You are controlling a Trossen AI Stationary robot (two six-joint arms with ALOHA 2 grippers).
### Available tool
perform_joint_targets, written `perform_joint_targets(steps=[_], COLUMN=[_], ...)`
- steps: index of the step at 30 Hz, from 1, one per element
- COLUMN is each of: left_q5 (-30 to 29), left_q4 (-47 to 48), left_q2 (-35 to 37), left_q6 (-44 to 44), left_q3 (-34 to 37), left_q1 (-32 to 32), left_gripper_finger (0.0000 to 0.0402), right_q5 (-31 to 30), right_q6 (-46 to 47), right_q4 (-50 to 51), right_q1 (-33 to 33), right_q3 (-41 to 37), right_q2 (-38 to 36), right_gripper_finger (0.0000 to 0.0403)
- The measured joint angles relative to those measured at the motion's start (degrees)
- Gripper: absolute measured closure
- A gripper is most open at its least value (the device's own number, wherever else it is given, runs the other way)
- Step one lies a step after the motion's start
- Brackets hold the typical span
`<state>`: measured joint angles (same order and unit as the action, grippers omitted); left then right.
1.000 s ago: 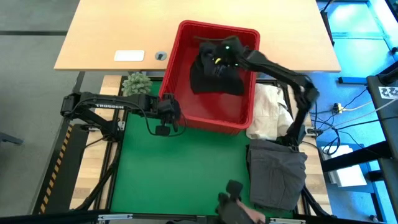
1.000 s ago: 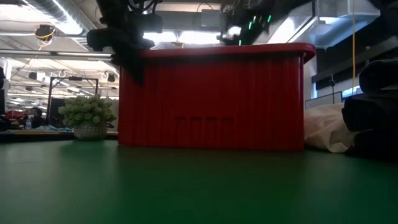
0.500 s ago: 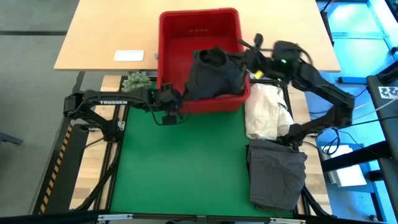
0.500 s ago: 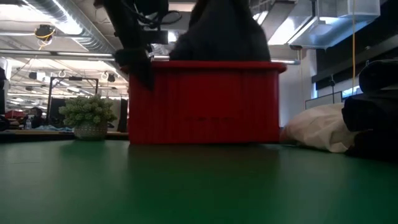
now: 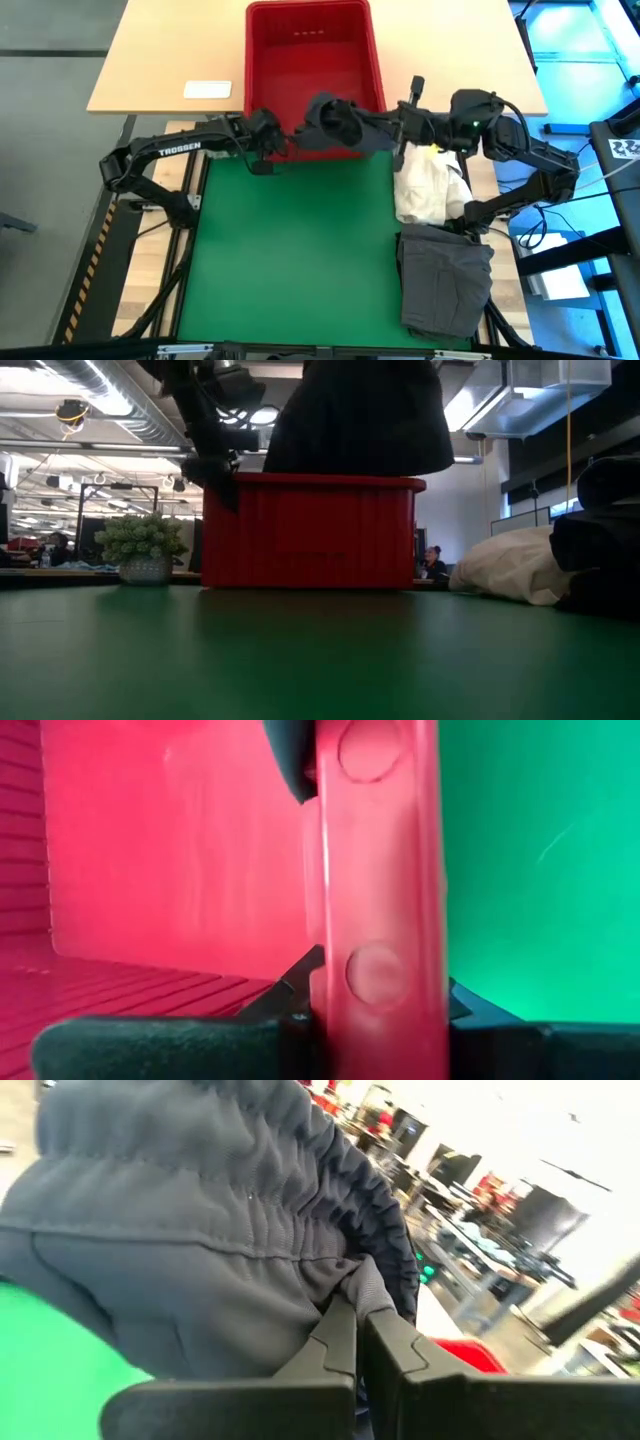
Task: Fold laundry
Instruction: Fold the gray short
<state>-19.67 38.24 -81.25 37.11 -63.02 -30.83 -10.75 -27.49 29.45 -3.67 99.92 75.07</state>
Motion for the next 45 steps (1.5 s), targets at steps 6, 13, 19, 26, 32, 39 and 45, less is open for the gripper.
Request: perform_joint_targets(steps=[6, 13, 19, 26, 32, 39, 45], left_q5=[3.39, 7.13, 7.33, 7.40, 7.29, 6.73, 7.74], left_q4=[-1.10, -2.71, -2.82, -3.00, -3.37, -3.78, -1.62], left_q2=[0.00, 0.02, 0.04, 0.04, 0.04, -0.02, 1.02], left_q6=[7.22, 10.26, 10.38, 10.34, 10.09, 9.02, 8.47], left_q3=[-0.05, -0.07, -0.07, -0.07, -0.30, -3.72, -8.13], left_q1=[-5.35, -8.66, -8.74, -8.81, -8.81, -8.88, -8.52], left_gripper_finger=[0.0330, 0.0330, 0.0330, 0.0330, 0.0313, 0.0229, 0.0175], right_q5=[0.84, -0.12, 0.46, 2.83, 2.82, 2.11, 1.77], right_q6=[-0.49, -1.34, -2.39, -1.40, 0.04, 0.37, 2.19], right_q4=[0.07, 0.66, 0.42, 1.49, 3.10, 5.04, 7.36], right_q1=[4.27, 7.94, 10.25, 11.22, 11.15, 11.15, 11.15], right_q3=[0.00, 0.70, 3.20, 4.35, 4.33, 4.33, 4.31], right_q2=[0.00, 0.03, -0.02, -0.02, 1.50, 3.14, 3.82], right_gripper_finger=[0.0403, 0.0403, 0.0403, 0.0403, 0.0403, 0.0403, 0.0403])
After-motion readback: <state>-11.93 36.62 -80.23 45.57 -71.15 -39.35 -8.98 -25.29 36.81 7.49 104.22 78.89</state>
